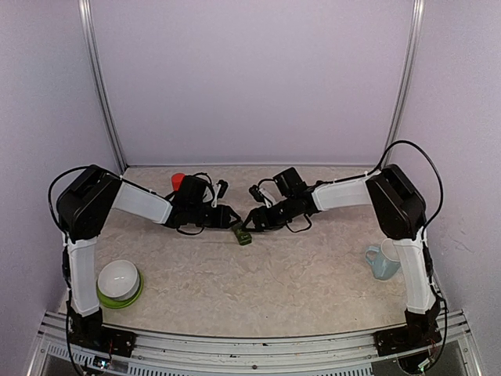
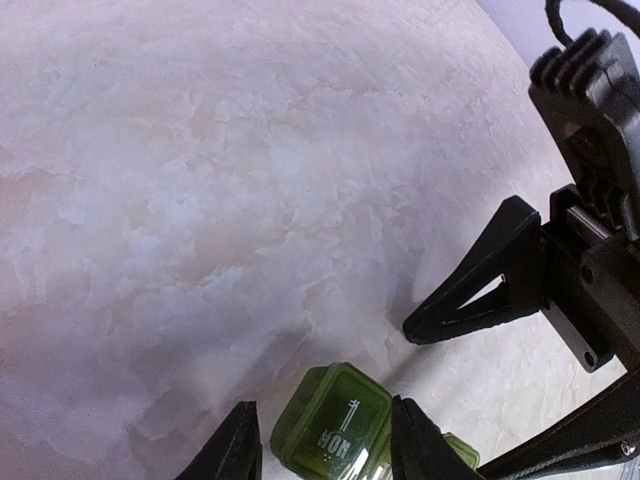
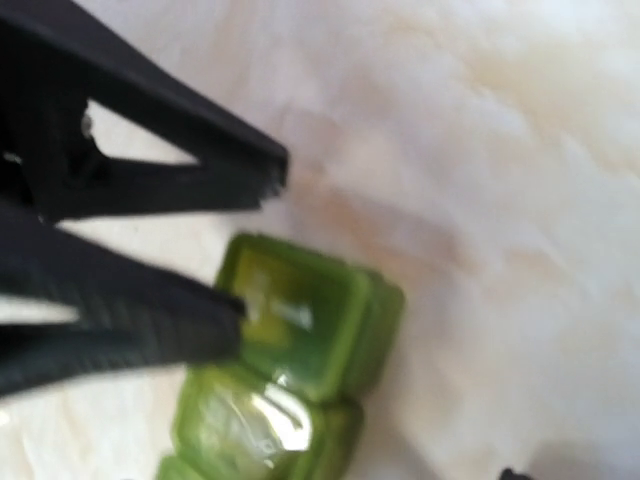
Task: Sort the pills into containers
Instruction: Close the lid of the pill container on the pill container, then pick up the pill container from the center of the board, then open the lid of the pill container in the compartment.
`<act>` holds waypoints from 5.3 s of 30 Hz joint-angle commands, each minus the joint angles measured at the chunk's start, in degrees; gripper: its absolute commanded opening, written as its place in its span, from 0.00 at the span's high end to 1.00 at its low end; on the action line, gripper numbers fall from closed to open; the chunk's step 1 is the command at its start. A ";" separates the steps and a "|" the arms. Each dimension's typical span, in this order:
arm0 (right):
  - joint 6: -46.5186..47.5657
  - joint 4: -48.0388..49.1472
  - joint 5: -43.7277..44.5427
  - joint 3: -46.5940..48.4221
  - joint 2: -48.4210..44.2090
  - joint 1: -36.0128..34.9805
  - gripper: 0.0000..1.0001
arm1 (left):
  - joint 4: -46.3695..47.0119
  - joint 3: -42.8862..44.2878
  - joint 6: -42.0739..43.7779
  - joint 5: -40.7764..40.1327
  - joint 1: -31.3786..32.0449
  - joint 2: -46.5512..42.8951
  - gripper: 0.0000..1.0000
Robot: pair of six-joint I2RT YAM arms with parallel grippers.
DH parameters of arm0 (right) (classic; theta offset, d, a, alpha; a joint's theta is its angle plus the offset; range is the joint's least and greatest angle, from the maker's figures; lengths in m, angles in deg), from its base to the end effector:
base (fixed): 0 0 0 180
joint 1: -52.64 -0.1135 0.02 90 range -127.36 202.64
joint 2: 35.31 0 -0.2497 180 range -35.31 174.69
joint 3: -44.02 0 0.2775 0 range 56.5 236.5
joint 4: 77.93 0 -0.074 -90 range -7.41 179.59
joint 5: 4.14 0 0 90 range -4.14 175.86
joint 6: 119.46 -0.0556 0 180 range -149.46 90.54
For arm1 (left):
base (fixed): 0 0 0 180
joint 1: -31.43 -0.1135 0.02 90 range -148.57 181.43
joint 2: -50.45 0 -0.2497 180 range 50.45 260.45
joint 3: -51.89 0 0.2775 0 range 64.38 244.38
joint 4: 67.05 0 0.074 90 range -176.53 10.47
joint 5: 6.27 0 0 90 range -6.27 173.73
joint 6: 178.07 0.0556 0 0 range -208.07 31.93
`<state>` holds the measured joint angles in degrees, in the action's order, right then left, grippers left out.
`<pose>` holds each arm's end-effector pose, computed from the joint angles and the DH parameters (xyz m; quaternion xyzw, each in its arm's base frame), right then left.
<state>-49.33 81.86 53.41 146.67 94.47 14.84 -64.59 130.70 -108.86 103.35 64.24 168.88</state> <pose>0.3836 0.3353 0.0899 -0.2398 0.8676 0.3964 0.1804 0.3709 -0.2613 0.0798 0.1678 0.8697 -0.3339 0.3225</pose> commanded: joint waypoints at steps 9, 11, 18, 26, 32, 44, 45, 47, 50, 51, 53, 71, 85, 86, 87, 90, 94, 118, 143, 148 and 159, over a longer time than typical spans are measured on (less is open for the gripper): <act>5.51 -1.17 4.74 -9.63 -7.86 -0.34 0.19 | 0.36 -1.41 -1.42 3.29 1.10 -1.56 0.57; 5.77 -0.79 4.83 -10.92 -8.91 -0.39 0.18 | 0.43 -1.63 -1.53 3.38 1.22 -1.66 0.57; 6.44 1.67 5.97 -15.49 -12.06 -0.78 0.15 | 1.91 -5.35 -3.37 3.68 2.22 -3.54 0.57; 8.57 3.50 6.16 -17.12 -13.01 -2.37 0.14 | 3.80 -9.29 -5.24 3.13 4.12 -7.40 0.57; 8.08 3.58 10.22 -14.60 -11.89 -4.14 0.13 | 4.15 -11.84 -6.08 -0.05 4.69 -10.57 0.57; 7.61 -2.49 19.63 -5.30 -6.58 -9.35 0.01 | 5.18 -21.19 -9.45 -8.35 1.46 -21.81 0.23; 7.58 -3.37 21.08 -4.44 -6.03 -9.83 0.01 | 5.20 -21.78 -9.45 -8.99 1.33 -22.46 0.19; 7.95 -5.00 24.49 -3.10 -4.59 -11.02 0.00 | 5.23 -22.58 -9.75 -10.03 1.03 -23.53 0.13; 8.83 -6.94 29.69 -0.97 -2.85 -12.39 0.00 | 5.36 -23.37 -10.00 -11.11 0.76 -24.61 0.06; 9.08 -7.52 31.25 -0.35 -2.32 -12.87 0.00 | 5.38 -23.55 -9.97 -11.29 0.68 -24.77 0.05; 9.24 -8.52 33.61 0.58 -1.23 -13.27 0.00 | 5.47 -23.76 -10.05 -11.44 0.61 -24.83 0.03; 12.21 -5.34 41.53 2.02 2.42 -13.49 0.24 | 7.03 -25.01 -10.65 -11.00 0.30 -24.23 0.01; 15.05 -2.13 40.95 -1.42 -0.40 -13.42 0.55 | 7.49 -25.30 -10.62 -10.51 0.04 -24.17 0.01; 15.72 -1.25 40.38 -2.39 -1.16 -13.37 0.55 | 7.48 -25.28 -10.59 -10.38 -0.03 -24.13 0.01; 16.32 -0.32 39.83 -3.30 -1.89 -13.41 0.55 | 7.58 -25.30 -10.59 -10.18 -0.03 -24.20 0.01; 18.56 2.28 37.67 -6.08 -4.44 -13.36 0.56 | 8.18 -25.64 -9.99 -9.26 0.06 -24.68 0.01; 22.44 3.62 33.24 -8.94 -7.99 -13.31 0.57 | 9.59 -26.81 -7.07 -8.25 0.17 -26.10 0.01; 39.58 -6.07 -1.32 -15.67 -23.40 -13.04 0.59 | 21.68 -38.88 25.88 5.81 6.12 -41.98 0.01; 43.61 -7.90 -9.47 -15.88 -25.63 -12.21 0.60 | 12.39 -32.26 40.09 18.69 8.57 -36.54 0.07; 43.87 -8.55 -10.47 -15.49 -25.46 -12.02 0.60 | 9.78 -31.20 41.83 17.40 9.78 -36.00 0.12; 44.40 -9.73 -13.11 -14.98 -25.10 -11.74 0.61 | 8.46 -30.55 43.02 17.65 10.55 -35.35 0.27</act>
<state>-5.64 72.96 42.53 130.78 70.86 2.69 -55.22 98.53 -66.96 120.79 74.08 132.58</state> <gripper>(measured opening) 0.420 0.742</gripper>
